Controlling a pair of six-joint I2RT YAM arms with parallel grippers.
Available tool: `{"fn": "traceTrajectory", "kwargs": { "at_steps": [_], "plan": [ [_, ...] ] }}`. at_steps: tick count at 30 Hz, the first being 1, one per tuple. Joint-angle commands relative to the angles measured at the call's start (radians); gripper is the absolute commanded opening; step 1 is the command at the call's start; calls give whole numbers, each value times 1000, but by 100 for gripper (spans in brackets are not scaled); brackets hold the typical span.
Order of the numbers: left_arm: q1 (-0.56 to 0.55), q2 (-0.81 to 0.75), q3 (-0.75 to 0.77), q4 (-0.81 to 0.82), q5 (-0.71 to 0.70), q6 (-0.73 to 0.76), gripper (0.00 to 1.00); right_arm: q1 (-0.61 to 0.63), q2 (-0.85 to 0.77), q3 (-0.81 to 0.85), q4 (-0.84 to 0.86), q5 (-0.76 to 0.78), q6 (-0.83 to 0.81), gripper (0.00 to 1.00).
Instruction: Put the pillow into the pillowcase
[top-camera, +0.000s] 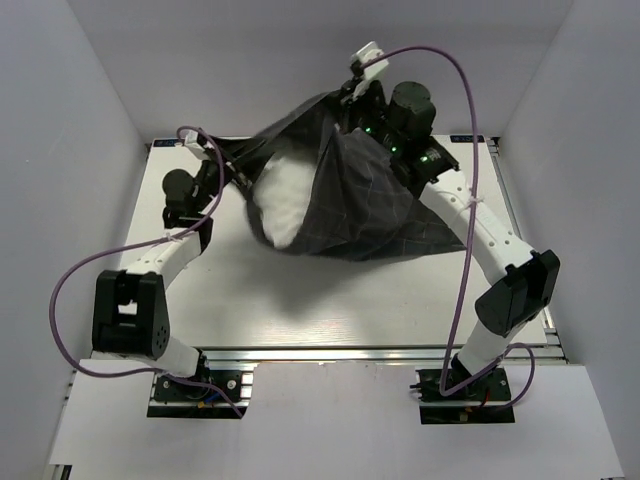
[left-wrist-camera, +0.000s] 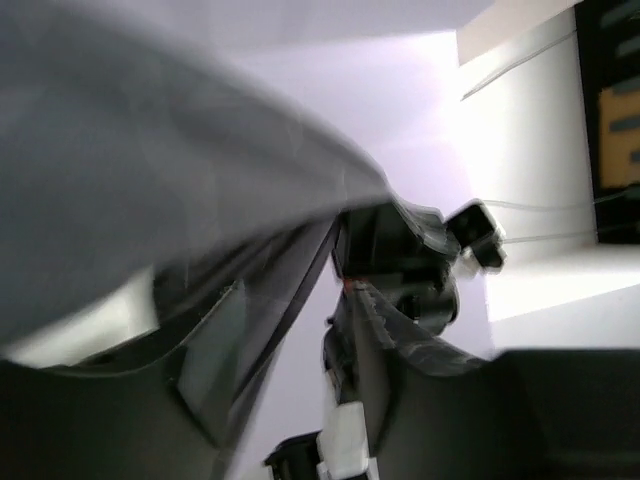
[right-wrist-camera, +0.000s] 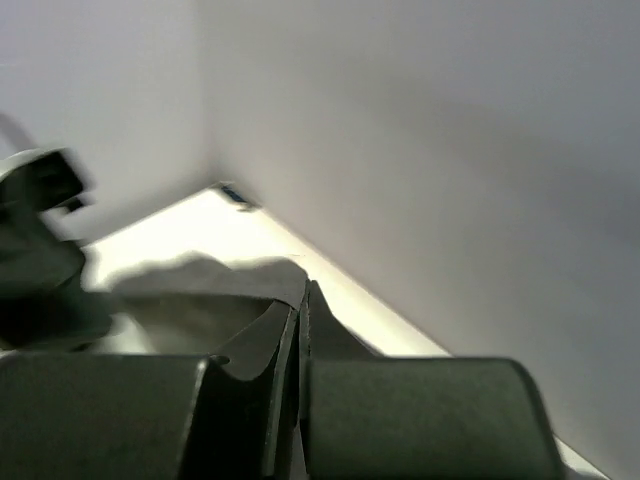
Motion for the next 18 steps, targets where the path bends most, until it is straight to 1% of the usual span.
{"fn": "traceTrajectory", "kwargs": {
  "at_steps": [1, 2, 4, 5, 6, 7, 8, 10, 11, 12, 14, 16, 17, 18],
  "plan": [
    [57, -177, -6, 33, 33, 12, 59, 75, -27, 52, 68, -88, 34, 0],
    [92, -203, -12, 8, 36, 16, 61, 104, -22, 66, 57, -129, 41, 9],
    [144, -263, -6, -61, 66, 47, 64, 132, -18, 87, 43, -167, 60, 20],
    [179, -321, 0, -149, 83, 62, 65, 144, -18, 95, 38, -184, 61, 30],
    [236, -349, 17, -203, 124, 79, 66, 165, -9, 109, 17, -222, 64, 37],
    [265, -375, 28, -306, 143, 114, 67, 173, -2, 142, 2, -250, 95, 46],
    [313, -421, 43, -346, 161, 130, 67, 175, 4, 159, -12, -326, 110, 61],
    [350, -461, 51, -441, 204, 160, 68, 178, 8, 187, -46, -385, 164, 68],
    [379, -499, 52, -463, 215, 168, 68, 179, 7, 193, -58, -441, 175, 80],
    [388, -515, 58, -483, 224, 177, 68, 178, -2, 196, -72, -454, 179, 82],
    [408, -539, 64, -521, 243, 197, 66, 178, -25, 159, -94, -454, 164, 83],
    [411, -553, 80, -549, 264, 229, 62, 178, -70, 114, -132, -402, 106, 83],
    [410, -552, 89, -566, 275, 249, 59, 173, -82, 59, -146, -378, 34, 81],
    [411, -549, 97, -587, 283, 269, 52, 167, -108, 29, -159, -329, 2, 78]
  ]
}}
